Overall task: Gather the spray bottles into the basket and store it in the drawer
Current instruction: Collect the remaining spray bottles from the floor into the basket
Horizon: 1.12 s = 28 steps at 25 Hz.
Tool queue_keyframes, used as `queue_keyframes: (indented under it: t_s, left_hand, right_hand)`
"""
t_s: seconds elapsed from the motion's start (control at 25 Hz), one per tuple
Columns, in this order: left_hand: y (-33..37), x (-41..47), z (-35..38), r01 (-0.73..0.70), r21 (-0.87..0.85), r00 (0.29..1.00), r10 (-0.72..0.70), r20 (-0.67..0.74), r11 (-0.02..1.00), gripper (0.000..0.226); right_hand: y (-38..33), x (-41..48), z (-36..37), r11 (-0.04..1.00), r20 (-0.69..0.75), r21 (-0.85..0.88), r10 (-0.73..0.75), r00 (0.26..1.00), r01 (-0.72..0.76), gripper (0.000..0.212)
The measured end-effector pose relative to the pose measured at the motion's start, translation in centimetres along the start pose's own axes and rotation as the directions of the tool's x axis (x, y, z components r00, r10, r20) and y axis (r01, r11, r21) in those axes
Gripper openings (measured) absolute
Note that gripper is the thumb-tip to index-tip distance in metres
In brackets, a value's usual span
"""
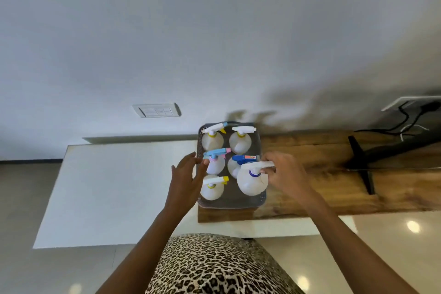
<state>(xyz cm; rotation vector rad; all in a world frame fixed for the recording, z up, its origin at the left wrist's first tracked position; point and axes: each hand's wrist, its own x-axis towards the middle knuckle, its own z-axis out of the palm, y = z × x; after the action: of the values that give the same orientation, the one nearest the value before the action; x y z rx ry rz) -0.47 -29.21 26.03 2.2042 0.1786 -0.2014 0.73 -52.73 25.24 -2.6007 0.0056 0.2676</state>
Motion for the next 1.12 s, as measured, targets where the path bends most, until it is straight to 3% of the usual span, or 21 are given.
queue_keyframes:
  t_s: [0.12, 0.52, 0.92, 1.12]
  left_hand:
    - [-1.3, 0.5, 1.3, 0.049, 0.033, 0.999, -0.050, 0.021, 0.998, 0.022]
    - [-1.8, -0.1, 1.7, 0.097, 0.096, 0.995, -0.099, 0.012, 0.991, 0.026]
    - [-1.8, -0.1, 3.0, 0.119, 0.109, 0.992, -0.122, 0.027, 0.987, 0.027]
    - [-1.7, -0.2, 2.8, 0.118, 0.094, 0.992, -0.121, 0.028, 0.989, 0.023]
  right_hand:
    - [2.9, 0.7, 4.1, 0.997, 0.061, 0.028, 0.065, 0.996, -0.067, 0.018]
    - [5.5, 1.8, 11.1, 0.991, 0.212, 0.086, 0.082, 0.974, -0.102, 0.016]
    - [6.3, 2.1, 13.1, 0.974, 0.184, 0.190, 0.085, 0.979, -0.120, 0.015]
    - [6.7, 1.5, 13.0, 0.961, 0.213, 0.225, 0.115, 0.970, -0.163, 0.037]
